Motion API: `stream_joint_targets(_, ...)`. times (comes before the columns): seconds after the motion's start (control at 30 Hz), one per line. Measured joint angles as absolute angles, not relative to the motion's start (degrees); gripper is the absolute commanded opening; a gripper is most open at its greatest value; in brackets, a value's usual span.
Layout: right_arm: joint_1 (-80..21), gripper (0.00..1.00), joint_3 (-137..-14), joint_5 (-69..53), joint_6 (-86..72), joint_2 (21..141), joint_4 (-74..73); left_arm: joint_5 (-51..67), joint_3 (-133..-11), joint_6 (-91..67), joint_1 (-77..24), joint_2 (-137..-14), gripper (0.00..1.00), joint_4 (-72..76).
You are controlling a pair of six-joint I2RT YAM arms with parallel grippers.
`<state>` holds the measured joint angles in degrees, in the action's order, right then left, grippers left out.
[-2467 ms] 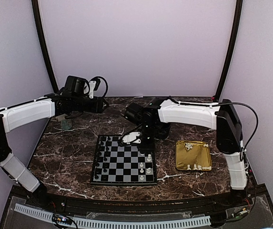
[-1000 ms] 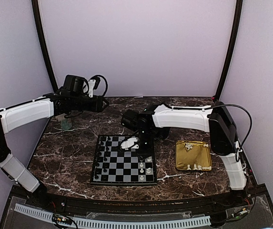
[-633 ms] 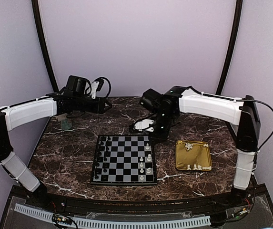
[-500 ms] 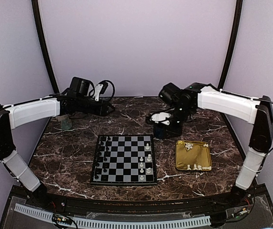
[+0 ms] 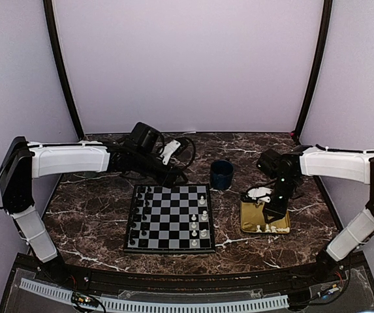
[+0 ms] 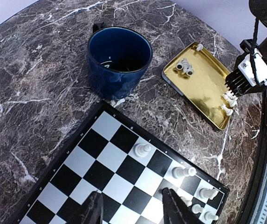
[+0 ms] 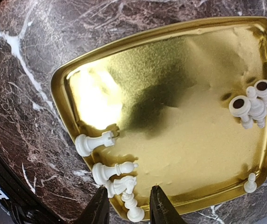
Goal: Set up the chess pieces on the board
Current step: Pick up the rook from the storage box.
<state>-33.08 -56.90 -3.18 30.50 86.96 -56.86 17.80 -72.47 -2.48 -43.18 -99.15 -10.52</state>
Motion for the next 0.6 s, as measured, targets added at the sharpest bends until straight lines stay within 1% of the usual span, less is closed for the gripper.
stream_joint_targets(0.17,-32.36,0.29,-56.34,-2.94,29.58,86.98,-56.18,17.39,-72.66,-1.72,-42.98,-99.48,0.46,-11.2)
stream_joint_targets(0.3,-30.41,0.27,-58.26,-2.33,29.23,88.31,-53.82,16.86,-72.73,-1.43,-42.87,-99.48,0.46,-11.29)
stream_joint_targets(0.5,-26.0,0.28,-63.94,-2.52,28.88,95.72,-49.89,16.6,-72.73,-1.08,-42.92,-99.48,0.46,-11.35)
stream_joint_targets(0.6,-25.04,0.29,-64.18,-2.57,30.0,97.47,-48.31,16.45,-72.73,-0.97,-42.92,-99.48,0.46,-11.38)
